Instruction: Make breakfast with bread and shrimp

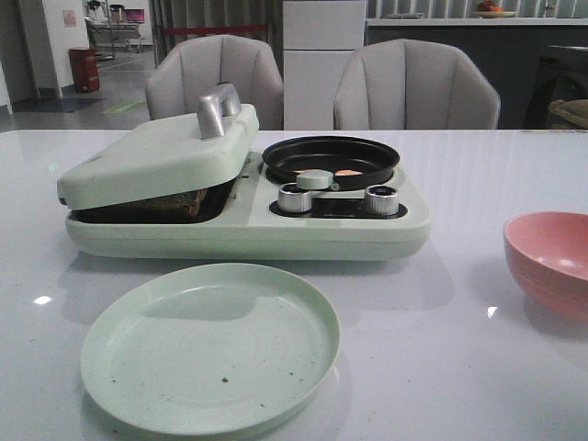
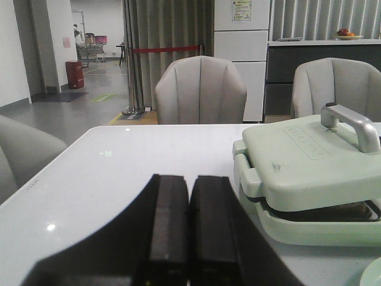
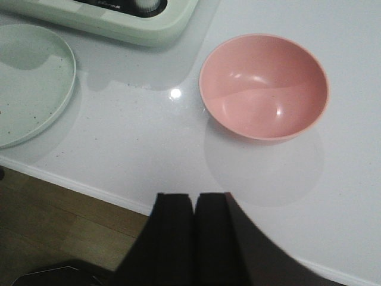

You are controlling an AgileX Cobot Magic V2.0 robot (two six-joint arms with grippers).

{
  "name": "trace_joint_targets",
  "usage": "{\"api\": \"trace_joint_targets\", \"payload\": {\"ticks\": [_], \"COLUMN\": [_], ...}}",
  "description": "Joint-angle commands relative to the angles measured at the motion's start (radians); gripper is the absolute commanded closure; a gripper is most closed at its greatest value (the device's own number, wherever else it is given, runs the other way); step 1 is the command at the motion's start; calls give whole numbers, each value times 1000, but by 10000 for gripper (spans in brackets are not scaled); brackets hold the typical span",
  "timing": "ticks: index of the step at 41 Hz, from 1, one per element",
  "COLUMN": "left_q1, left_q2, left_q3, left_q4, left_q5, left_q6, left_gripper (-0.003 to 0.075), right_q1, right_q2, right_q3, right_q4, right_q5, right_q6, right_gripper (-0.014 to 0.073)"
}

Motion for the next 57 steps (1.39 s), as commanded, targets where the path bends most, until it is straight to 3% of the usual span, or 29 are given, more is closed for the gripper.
{"api": "trace_joint_targets", "payload": {"ticks": [1,15,18,33,46,57], "left_q1": [-7,-7,-7,-7,-7,-7], "left_q2": [-18,-18,-18,-18,-18,-17], "left_q3": [31,31,31,31,31,31], "left_q4": [-14,-14,-14,-14,-14,-14], "left_q5": [-88,-88,-88,-88,-88,-88], "left_q6": [2,2,2,2,2,2], "left_gripper": [619,619,619,619,619,619], "right_q1": [0,0,-39,-306,-317,-314], "right_q2": [6,-8,-60,-380,-498,-497], "right_q3": [-27,-25,-13,322,562,557], "right_q4": [0,-12,-38,-56,-17,-16], "right_q5": [-70,-72,-95,-592,-844,-855], "right_q6": [4,4,3,3,3,3], "right_gripper": [558,558,558,558,558,558]}}
